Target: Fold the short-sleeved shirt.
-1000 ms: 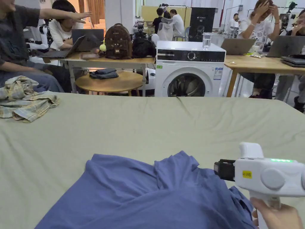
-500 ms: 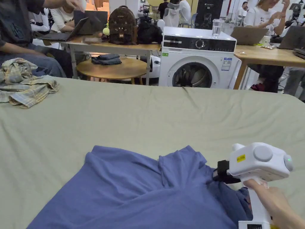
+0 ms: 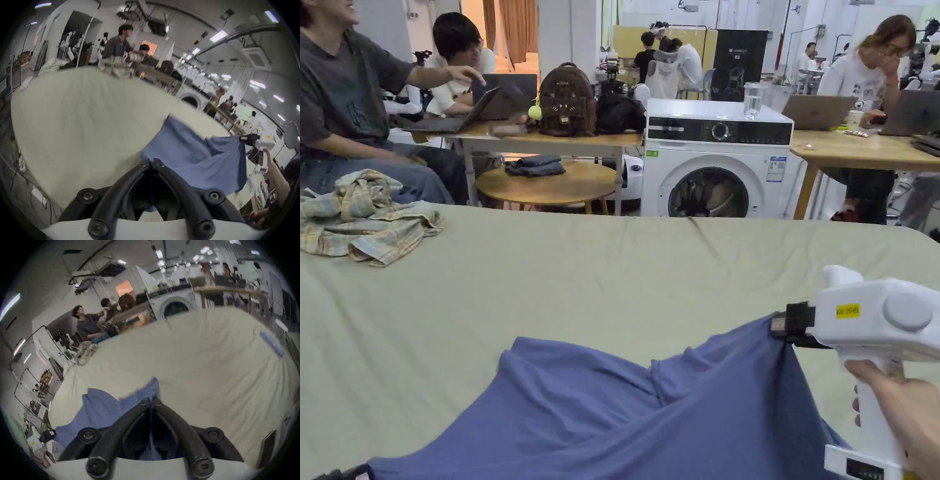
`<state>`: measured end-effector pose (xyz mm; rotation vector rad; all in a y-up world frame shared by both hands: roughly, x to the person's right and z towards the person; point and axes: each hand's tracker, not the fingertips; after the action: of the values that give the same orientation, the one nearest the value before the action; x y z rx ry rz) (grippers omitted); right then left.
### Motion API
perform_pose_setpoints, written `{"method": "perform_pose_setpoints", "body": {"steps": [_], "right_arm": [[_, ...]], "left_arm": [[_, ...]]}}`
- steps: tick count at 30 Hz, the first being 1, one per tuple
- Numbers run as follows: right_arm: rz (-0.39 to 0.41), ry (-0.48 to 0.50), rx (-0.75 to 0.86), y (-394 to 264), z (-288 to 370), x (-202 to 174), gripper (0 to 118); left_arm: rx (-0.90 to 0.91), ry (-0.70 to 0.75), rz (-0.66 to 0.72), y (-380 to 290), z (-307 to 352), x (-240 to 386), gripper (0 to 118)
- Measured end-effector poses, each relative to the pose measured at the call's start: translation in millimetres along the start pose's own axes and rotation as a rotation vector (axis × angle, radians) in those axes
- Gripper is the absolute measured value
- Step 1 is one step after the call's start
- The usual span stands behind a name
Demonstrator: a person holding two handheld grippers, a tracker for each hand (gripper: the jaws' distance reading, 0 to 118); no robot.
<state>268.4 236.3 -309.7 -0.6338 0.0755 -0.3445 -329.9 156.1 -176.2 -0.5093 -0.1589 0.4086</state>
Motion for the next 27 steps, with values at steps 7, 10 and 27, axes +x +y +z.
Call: {"method": "perform_pose_setpoints", "body": {"steps": [7, 10, 27], "right_arm": [[0.083, -0.05, 0.292, 70.3, 116.7, -50.9, 0], [0.118, -0.104, 0.381, 102.9, 151.5, -65.2, 0], [0.171, -0.302, 0.56, 244.1, 120.2, -117.4, 0]], "left_arm": [[0.223, -0.109, -0.076, 134.3, 17.7, 62.6, 0], [0.257, -0.103, -0.104, 190.9, 12.7, 88.5, 0], [0.353, 0.117, -0.306, 380.8, -61.8, 191.4, 0]]}}
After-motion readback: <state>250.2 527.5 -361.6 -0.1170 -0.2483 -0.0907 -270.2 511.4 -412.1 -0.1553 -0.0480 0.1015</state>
